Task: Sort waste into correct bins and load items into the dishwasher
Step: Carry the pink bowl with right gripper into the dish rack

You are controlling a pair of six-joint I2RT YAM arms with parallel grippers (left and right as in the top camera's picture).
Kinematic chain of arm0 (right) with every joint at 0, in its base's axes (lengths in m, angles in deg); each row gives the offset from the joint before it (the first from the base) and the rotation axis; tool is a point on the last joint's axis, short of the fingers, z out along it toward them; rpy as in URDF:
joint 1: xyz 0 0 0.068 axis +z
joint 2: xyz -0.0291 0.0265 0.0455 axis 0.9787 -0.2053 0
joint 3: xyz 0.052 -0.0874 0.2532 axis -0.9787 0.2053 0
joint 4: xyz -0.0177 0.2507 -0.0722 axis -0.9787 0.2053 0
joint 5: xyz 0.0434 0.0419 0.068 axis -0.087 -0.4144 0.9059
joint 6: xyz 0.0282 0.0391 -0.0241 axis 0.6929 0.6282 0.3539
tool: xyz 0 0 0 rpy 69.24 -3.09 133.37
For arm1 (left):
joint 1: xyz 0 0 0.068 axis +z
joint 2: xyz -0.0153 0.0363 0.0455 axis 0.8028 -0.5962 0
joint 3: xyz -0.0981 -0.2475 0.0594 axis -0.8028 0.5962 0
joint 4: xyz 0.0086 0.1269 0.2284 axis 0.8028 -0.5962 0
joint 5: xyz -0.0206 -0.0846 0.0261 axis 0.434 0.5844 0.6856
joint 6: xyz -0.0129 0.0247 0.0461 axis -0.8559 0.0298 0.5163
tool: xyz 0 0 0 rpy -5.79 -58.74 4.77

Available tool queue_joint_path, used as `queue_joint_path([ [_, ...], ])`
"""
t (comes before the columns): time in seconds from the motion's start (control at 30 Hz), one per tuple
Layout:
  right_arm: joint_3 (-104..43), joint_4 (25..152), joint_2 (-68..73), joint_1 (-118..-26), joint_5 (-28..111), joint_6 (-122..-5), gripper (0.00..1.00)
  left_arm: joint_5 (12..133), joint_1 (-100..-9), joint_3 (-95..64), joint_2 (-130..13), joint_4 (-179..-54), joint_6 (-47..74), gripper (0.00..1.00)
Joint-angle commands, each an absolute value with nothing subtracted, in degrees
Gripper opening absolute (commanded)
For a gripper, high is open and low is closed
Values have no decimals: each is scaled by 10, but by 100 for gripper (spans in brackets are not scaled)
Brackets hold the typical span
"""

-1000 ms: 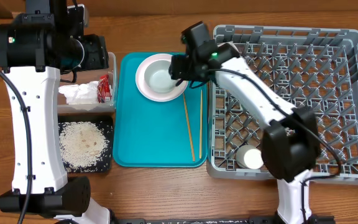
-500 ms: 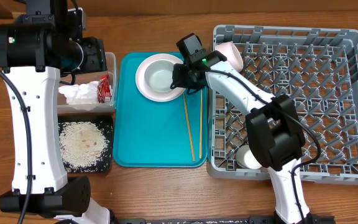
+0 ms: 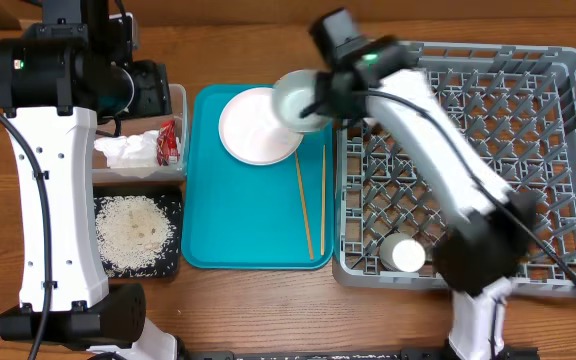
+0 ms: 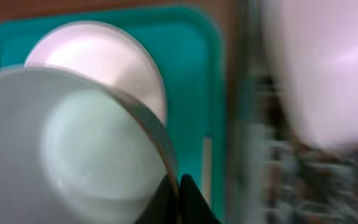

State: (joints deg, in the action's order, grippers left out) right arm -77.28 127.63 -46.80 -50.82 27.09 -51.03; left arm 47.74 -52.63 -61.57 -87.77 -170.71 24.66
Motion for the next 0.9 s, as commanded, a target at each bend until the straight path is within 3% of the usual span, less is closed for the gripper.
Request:
queue_joint_path([
  [0.0, -804, 1409, -336, -519, 14, -433, 4, 472, -527, -616, -880, -1708, 242, 68],
  [0.1, -802, 1526, -322, -519, -90, -332, 4, 472, -527, -616, -880, -1707, 242, 68],
  [0.2, -753, 1524, -322, -520, -120, -338, 4, 472, -527, -616, -880, -1706, 240, 67],
  [0.3, -604, 1522, -324, -508, -237, -273, 4, 472, -527, -616, -880, -1706, 241, 67],
  [0.47, -487, 1516, -324, -496, -296, -201, 4, 472, -527, -616, -880, -1706, 240, 67],
  [0.87, -468, 1409, -335, -461, -343, -255, 4, 472, -527, -607, -885, -1701, 241, 67],
])
